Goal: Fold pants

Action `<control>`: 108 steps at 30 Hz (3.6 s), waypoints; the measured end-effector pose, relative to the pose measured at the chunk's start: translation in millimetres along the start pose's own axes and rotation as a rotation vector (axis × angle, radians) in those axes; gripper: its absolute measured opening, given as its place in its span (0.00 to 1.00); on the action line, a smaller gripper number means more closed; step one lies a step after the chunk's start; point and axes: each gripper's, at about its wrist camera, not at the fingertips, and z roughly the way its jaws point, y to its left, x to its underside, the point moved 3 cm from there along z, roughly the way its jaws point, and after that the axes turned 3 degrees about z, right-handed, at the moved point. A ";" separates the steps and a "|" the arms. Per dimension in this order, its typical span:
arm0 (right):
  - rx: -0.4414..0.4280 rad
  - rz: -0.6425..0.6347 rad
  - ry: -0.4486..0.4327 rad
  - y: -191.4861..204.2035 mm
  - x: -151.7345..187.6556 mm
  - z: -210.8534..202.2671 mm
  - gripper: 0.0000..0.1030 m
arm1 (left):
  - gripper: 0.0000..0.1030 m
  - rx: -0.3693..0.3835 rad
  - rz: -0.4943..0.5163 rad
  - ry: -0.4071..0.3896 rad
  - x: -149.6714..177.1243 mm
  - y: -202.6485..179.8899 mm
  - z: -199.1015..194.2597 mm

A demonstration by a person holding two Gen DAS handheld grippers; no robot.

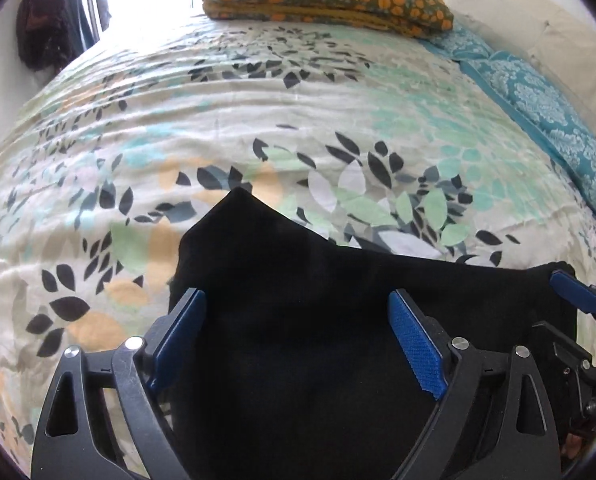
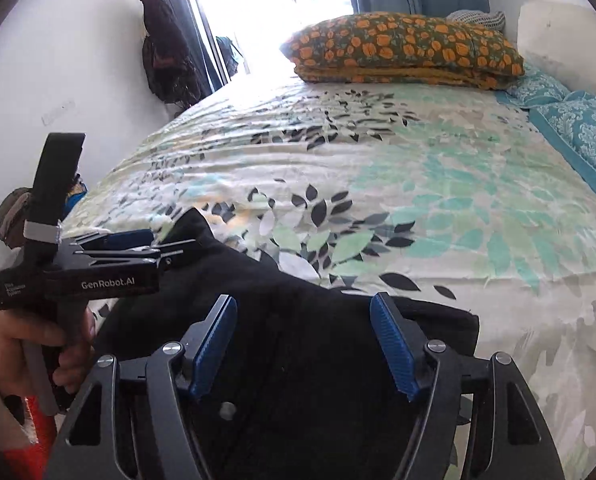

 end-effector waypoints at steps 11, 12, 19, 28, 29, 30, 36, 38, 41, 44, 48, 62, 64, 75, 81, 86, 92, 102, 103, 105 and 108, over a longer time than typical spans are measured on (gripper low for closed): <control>-0.021 0.075 -0.056 -14.8 -2.1 -42.2 0.66 | 0.98 0.033 -0.057 -0.037 -1.4 9.2 -45.5; -0.023 0.080 -0.070 -12.8 -1.5 -58.3 0.66 | 0.98 0.052 -0.062 -0.056 3.5 11.4 -60.5; -0.067 -0.018 0.017 35.8 61.3 -100.6 0.70 | 0.98 0.039 0.059 0.012 85.7 -6.0 -104.1; 0.111 0.063 -0.018 25.9 84.0 -127.0 0.78 | 0.98 -0.025 0.049 0.025 114.9 -5.6 -121.5; 0.134 0.093 -0.046 24.1 85.2 -134.1 0.84 | 0.98 -0.037 0.051 0.015 114.1 -4.9 -125.2; 0.157 0.123 -0.068 21.6 87.0 -139.4 0.90 | 0.98 -0.039 0.047 0.011 113.6 -4.5 -127.7; 0.231 0.233 -0.076 7.0 92.7 -144.1 0.92 | 0.98 -0.047 0.039 0.005 123.2 2.6 -137.5; 0.237 0.239 -0.077 5.8 93.0 -143.8 0.92 | 0.98 -0.055 0.041 0.003 125.6 3.8 -140.4; 0.263 0.211 -0.068 9.0 94.2 -141.2 0.93 | 0.98 -0.062 0.036 -0.008 125.2 5.7 -144.2; 0.272 0.188 -0.066 12.7 95.0 -139.5 0.94 | 0.98 -0.073 0.036 -0.022 123.6 6.8 -147.6; 0.271 0.177 -0.066 13.0 95.9 -138.3 0.95 | 0.98 -0.090 0.047 -0.020 126.1 6.3 -149.6; 0.318 0.199 -0.032 30.5 101.1 -207.3 0.99 | 0.99 -0.176 0.056 -0.194 119.0 21.5 -260.0; 0.330 0.229 -0.014 33.6 108.4 -207.6 0.99 | 0.99 -0.163 0.051 -0.131 125.6 20.2 -256.3; 0.299 0.207 -0.013 51.5 107.0 -207.4 0.99 | 0.98 -0.157 0.075 -0.112 130.2 2.4 -255.8; 0.308 0.195 -0.007 51.9 108.7 -205.4 0.99 | 0.98 -0.149 0.079 -0.083 133.4 -0.8 -246.0; 0.305 0.209 -0.005 47.1 109.4 -204.1 0.99 | 0.98 -0.144 0.082 -0.076 133.5 -2.1 -243.5; 0.178 0.326 0.027 -1.7 95.9 -175.6 0.99 | 0.98 -0.044 0.047 0.015 112.1 22.3 -199.2; -0.236 0.601 0.235 -112.2 71.8 -52.1 1.00 | 0.98 0.268 -0.105 0.228 73.2 61.5 -67.2; -0.279 0.605 0.263 -110.0 73.1 -41.8 1.00 | 0.98 0.301 -0.123 0.258 75.6 61.3 -57.4; -0.345 0.590 0.347 -99.3 79.1 -22.0 1.00 | 0.98 0.313 -0.131 0.308 81.6 56.4 -42.0; -0.347 0.471 0.392 -75.4 79.4 -12.0 0.86 | 0.95 0.281 -0.052 0.306 82.7 37.1 -42.3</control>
